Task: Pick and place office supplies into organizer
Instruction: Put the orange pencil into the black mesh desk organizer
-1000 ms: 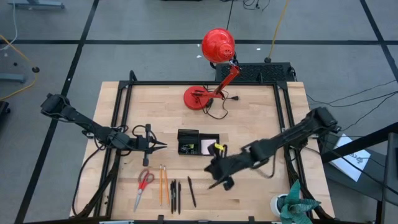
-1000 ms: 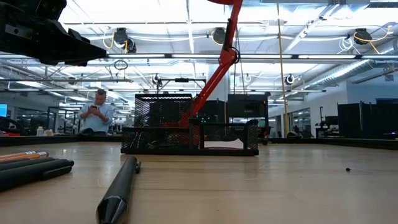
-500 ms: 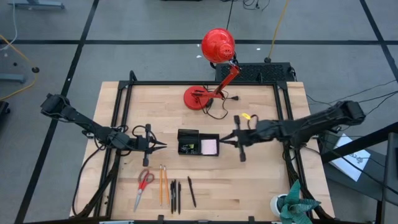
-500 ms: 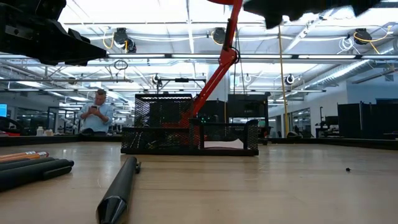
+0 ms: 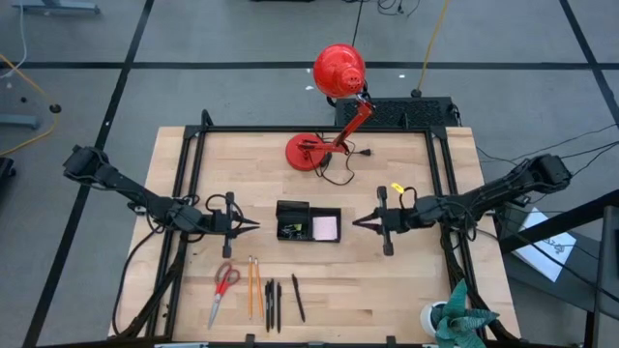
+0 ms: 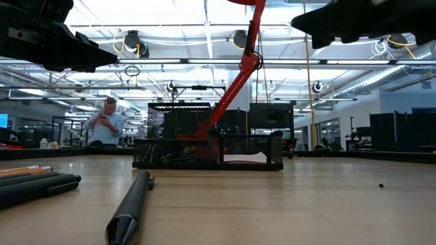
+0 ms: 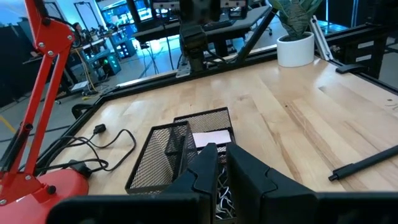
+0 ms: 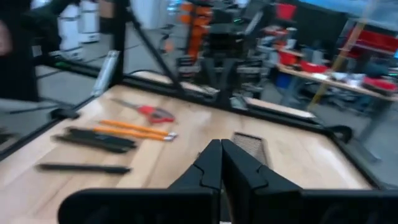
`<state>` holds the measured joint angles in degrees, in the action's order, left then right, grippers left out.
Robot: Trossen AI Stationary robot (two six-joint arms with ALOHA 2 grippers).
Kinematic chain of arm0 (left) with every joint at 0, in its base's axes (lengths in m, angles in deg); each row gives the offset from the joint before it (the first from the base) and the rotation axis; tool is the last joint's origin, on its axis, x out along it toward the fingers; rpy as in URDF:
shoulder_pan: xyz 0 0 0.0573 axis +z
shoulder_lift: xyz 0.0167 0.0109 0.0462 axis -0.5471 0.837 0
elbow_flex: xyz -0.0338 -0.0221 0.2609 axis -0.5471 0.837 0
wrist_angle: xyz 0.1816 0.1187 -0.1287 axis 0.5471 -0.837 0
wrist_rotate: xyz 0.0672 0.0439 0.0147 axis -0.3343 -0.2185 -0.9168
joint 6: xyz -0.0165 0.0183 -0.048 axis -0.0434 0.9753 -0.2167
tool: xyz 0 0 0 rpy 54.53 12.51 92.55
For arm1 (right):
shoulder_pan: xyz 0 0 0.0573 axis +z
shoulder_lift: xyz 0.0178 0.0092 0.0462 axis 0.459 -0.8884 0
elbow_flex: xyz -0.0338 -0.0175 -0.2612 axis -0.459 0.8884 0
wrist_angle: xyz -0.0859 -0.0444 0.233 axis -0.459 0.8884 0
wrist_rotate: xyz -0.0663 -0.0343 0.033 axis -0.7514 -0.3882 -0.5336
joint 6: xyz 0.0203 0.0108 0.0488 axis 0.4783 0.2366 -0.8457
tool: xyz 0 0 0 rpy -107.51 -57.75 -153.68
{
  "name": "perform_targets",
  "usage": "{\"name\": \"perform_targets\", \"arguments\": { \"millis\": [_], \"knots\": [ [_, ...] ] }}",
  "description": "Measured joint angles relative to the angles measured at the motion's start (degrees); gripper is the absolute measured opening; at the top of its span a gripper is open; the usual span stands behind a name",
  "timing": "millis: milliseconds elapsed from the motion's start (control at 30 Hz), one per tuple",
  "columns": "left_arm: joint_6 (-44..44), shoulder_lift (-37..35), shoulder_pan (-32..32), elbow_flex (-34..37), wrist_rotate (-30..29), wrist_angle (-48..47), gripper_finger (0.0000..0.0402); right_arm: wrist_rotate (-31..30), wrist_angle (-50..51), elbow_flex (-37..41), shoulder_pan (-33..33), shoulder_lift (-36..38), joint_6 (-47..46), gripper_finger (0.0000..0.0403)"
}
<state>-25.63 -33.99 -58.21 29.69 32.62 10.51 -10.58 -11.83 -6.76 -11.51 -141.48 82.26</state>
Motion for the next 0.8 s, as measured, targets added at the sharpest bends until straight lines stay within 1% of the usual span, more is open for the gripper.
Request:
{"name": "perform_targets", "arguments": {
  "millis": [100, 200, 267, 333, 433, 500, 567, 667, 733, 800],
  "knots": [
    [-1.9, 0.0, 0.0, 0.0, 0.0, -0.7, 0.0042, 4.4, -0.1, 0.9, 0.0, 0.0, 0.6, 0.0000],
    [-9.7, 0.5, 0.0, 0.0, -0.1, -3.0, 0.0042, 5.6, -0.3, 1.7, -0.1, 0.0, 1.1, 0.0000],
    [-13.0, 1.9, -0.5, 0.0, 1.8, -6.0, 0.0042, 5.6, -0.4, 1.8, -0.6, 0.0, 1.3, 0.0000],
    [-18.5, 5.1, -2.3, 0.0, 2.7, -7.6, 0.0042, 5.7, -0.5, 1.9, -1.1, 0.0, 1.2, 0.0000],
    [-26.6, 12.3, -7.0, -1.7, 0.4, -7.8, 0.0042, 5.6, -0.5, 1.9, -1.6, 0.0, 0.3, 0.0000],
    [-28.3, 17.9, -11.1, -5.5, -1.7, -8.2, 0.0042, 5.7, -0.4, 1.9, -1.6, 0.0, 0.1, 0.0000],
    [-29.0, 23.6, -14.7, -10.8, -4.0, -11.1, 0.0042, 5.7, -0.4, 1.9, -1.6, 0.0, 0.5, 0.0001],
    [-34.0, 31.1, -18.5, -20.8, -7.3, -21.5, 0.0042, 5.7, -0.5, 1.9, -1.5, 0.0, 0.9, 0.0003],
    [-40.2, 34.8, -20.2, -27.6, -8.9, -30.4, 0.0042, 5.7, -0.5, 1.9, -1.5, 0.0, 0.9, 0.0003],
    [-49.0, 38.2, -21.5, -34.2, -10.2, -41.1, 0.0042, 5.7, -0.5, 1.9, -1.5, 0.0, 1.0, 0.0003]
  ]
}}
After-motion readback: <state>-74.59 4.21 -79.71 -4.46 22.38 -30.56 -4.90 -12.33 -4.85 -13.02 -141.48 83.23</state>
